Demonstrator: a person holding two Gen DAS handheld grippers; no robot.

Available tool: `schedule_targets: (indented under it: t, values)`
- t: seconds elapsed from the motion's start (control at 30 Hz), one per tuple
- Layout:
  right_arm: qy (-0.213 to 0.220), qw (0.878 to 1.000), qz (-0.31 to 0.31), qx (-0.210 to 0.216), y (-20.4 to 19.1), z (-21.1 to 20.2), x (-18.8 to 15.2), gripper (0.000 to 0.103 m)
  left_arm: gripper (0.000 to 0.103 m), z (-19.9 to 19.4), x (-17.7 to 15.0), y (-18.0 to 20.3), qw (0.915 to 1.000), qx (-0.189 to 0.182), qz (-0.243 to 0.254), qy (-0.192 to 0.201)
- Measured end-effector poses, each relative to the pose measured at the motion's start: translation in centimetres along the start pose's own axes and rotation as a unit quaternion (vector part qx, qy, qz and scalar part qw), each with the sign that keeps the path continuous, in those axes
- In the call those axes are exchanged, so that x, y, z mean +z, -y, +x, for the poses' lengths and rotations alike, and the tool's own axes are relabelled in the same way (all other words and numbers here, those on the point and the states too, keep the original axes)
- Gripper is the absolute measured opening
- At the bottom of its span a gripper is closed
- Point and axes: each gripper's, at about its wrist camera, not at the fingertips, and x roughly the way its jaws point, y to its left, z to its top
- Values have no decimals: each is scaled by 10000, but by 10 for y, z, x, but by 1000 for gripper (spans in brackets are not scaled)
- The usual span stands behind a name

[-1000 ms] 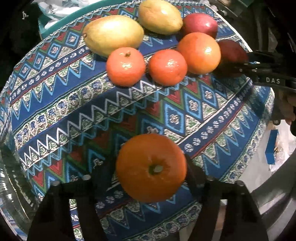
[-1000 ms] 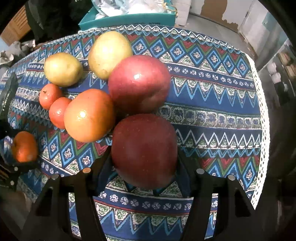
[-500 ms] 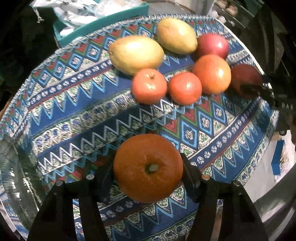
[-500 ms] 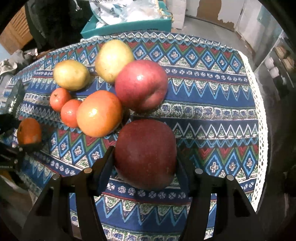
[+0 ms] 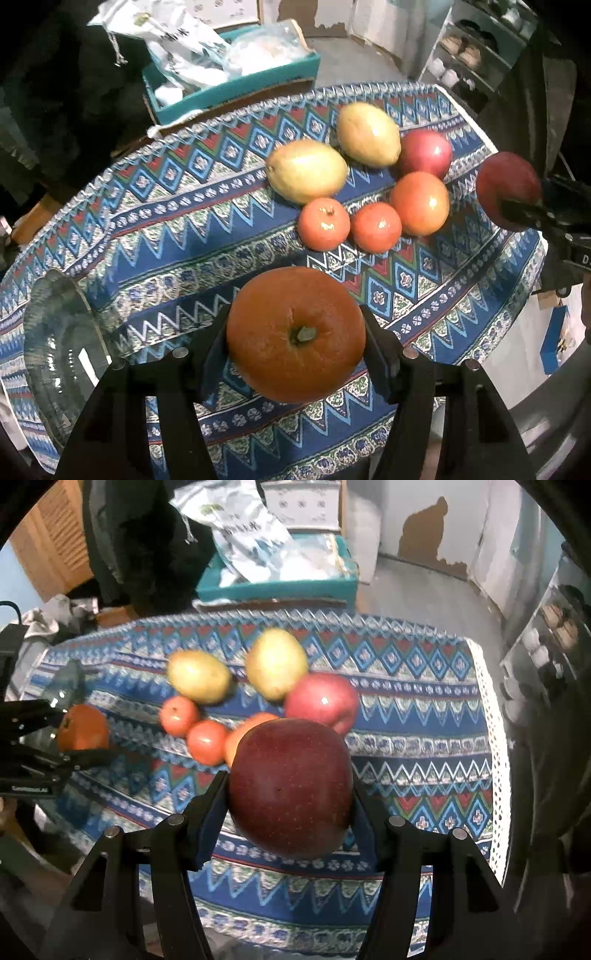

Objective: Organize fruits
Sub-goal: 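Carry the orange and red apple over the glass bowl with both tools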

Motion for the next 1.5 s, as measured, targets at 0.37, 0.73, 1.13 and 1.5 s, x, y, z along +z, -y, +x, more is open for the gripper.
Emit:
schedule_targets:
  t: [0.37, 0.73, 1.13, 1.5]
  values:
    - [514, 9978, -190, 385, -42, -34, 26, 61, 66, -46, 4, -22, 9984, 127, -200, 516]
    - [837, 9925, -533, 711, -94, -55, 50, 61, 66, -78, -6, -60, 9950, 165, -629, 759]
    - [850, 9873, -838, 1046, -152, -58, 78, 61, 66, -107, -24, -97, 9904, 281, -927, 990]
    - [800, 9815, -1111, 1336, -215, -49, 108, 61, 66, -125, -38, -137, 9844, 316, -1277, 1168]
